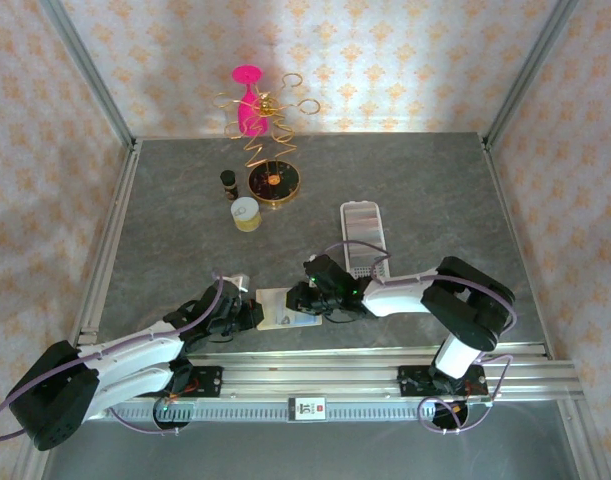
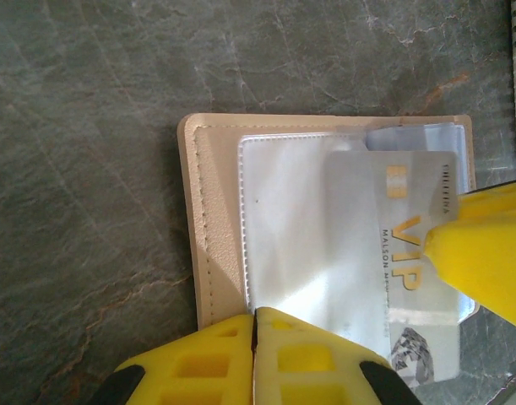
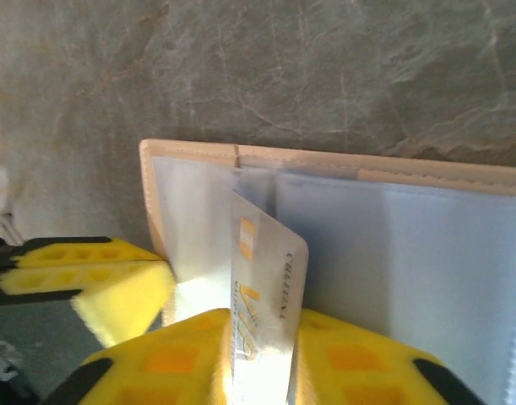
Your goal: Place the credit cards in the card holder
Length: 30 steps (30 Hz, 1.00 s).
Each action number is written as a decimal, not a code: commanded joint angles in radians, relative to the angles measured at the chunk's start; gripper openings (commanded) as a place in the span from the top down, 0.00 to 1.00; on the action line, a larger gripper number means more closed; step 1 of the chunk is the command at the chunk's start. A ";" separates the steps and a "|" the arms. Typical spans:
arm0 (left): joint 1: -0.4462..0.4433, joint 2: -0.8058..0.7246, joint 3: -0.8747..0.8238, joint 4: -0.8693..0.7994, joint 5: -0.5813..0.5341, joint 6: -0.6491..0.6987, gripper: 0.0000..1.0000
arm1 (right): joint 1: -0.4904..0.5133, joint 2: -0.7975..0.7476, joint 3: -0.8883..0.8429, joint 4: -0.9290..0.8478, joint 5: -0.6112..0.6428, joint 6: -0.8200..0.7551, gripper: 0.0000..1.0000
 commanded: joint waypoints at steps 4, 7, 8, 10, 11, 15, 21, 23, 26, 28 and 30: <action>-0.009 -0.008 -0.014 -0.019 -0.023 0.000 0.91 | 0.007 -0.040 0.044 -0.158 0.096 -0.059 0.72; -0.009 -0.006 -0.016 -0.013 -0.019 -0.002 0.92 | 0.015 -0.033 0.051 -0.160 0.093 -0.060 0.73; -0.009 -0.006 -0.016 -0.012 -0.019 -0.002 0.92 | 0.019 -0.027 0.056 -0.161 0.092 -0.060 0.74; -0.009 -0.005 -0.018 -0.010 -0.018 -0.002 0.92 | 0.027 -0.017 0.068 -0.161 0.093 -0.062 0.75; -0.009 -0.004 -0.018 -0.008 -0.017 -0.002 0.92 | 0.031 -0.010 0.075 -0.161 0.092 -0.061 0.76; -0.008 -0.002 -0.023 -0.004 -0.017 -0.005 0.92 | 0.042 0.019 0.098 -0.160 0.085 -0.062 0.79; -0.009 -0.012 -0.035 0.010 -0.009 -0.015 0.92 | 0.059 0.047 0.133 -0.162 0.090 -0.061 0.81; -0.009 -0.020 -0.037 0.010 -0.011 -0.019 0.91 | 0.065 0.053 0.141 -0.157 0.089 -0.059 0.81; -0.009 -0.035 -0.035 0.000 -0.016 -0.025 0.91 | 0.071 0.064 0.151 -0.152 0.091 -0.051 0.82; -0.008 -0.046 -0.035 -0.007 -0.025 -0.027 0.89 | 0.072 0.069 0.157 -0.150 0.093 -0.047 0.82; -0.009 -0.061 -0.036 -0.009 -0.029 -0.033 0.86 | 0.075 0.071 0.160 -0.152 0.097 -0.047 0.82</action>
